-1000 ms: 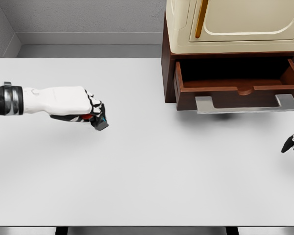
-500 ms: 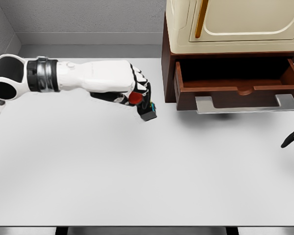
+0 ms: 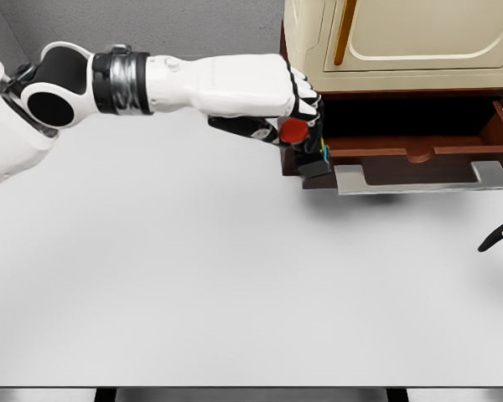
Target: Put the switch into the drawer with left arm, and close the drawer with right arm
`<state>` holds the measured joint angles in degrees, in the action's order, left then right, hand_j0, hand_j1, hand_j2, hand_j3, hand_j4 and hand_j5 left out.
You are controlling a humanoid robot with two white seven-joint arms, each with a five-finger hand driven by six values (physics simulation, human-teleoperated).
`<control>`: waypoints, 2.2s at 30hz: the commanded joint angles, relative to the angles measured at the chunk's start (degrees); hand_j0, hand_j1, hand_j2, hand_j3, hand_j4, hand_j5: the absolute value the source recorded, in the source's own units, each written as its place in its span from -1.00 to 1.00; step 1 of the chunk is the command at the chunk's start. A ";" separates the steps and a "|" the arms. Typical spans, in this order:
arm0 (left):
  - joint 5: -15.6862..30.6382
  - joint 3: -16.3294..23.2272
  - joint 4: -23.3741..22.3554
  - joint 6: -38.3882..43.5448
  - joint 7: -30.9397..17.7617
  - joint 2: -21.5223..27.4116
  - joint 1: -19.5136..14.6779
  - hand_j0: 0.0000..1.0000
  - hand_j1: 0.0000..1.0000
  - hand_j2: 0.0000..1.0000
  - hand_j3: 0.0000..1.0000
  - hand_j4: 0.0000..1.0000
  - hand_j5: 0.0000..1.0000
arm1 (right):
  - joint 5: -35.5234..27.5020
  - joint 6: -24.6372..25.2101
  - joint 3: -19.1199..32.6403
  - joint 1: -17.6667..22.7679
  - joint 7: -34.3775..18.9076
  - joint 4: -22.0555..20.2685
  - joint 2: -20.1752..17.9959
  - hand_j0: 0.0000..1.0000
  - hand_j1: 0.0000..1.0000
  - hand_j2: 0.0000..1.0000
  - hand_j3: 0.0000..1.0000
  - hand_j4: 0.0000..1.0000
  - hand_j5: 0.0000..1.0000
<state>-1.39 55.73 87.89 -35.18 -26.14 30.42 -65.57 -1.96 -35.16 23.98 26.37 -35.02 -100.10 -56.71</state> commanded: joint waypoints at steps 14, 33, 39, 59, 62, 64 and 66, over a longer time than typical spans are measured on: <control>-5.99 0.61 -29.17 0.18 -2.60 -22.59 -7.65 -0.19 -0.19 -0.19 -0.19 -0.19 -0.19 | -0.41 0.16 -0.16 0.00 0.02 -0.09 0.02 0.23 0.23 0.23 0.23 0.23 0.23; -6.60 1.84 -32.70 0.18 -2.51 -23.83 -6.68 0.48 0.48 0.48 0.48 0.48 0.48 | -0.41 0.16 -0.25 0.00 0.02 -0.09 0.11 0.15 0.15 0.15 0.15 0.15 0.15; -6.25 1.76 -32.78 0.18 -2.42 -23.83 -6.77 0.85 0.85 0.85 0.85 0.85 0.85 | -0.41 0.16 -0.25 0.00 0.02 -0.09 0.11 0.16 0.16 0.16 0.16 0.16 0.16; 7.37 1.76 11.16 0.18 9.45 26.54 -1.59 1.00 1.00 1.00 1.00 1.00 1.00 | -0.41 0.16 -1.75 -3.43 0.02 -0.09 -0.33 -0.08 -0.08 -0.08 -0.08 -0.08 -0.08; 7.37 1.76 11.60 0.18 9.36 26.98 -0.09 1.00 1.00 1.00 1.00 1.00 1.00 | -0.41 0.16 -4.99 -7.20 0.02 0.00 -2.09 -0.05 -0.05 -0.05 -0.05 -0.05 -0.05; 7.28 1.23 11.60 0.18 7.43 26.01 1.76 1.00 1.00 1.00 1.00 1.00 1.00 | -0.41 0.16 -6.75 -9.05 0.02 0.08 -2.09 0.01 0.01 0.01 0.01 0.01 0.01; 6.76 1.75 11.51 0.18 5.75 24.60 1.41 1.00 1.00 1.00 1.00 1.00 1.00 | -0.41 0.16 -7.37 -10.02 0.02 -0.01 -2.17 0.06 0.06 0.06 0.06 0.06 0.06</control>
<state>5.28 57.43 99.07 -35.11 -19.23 55.39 -64.16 -2.04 -35.13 17.74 15.38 -35.01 -100.08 -58.62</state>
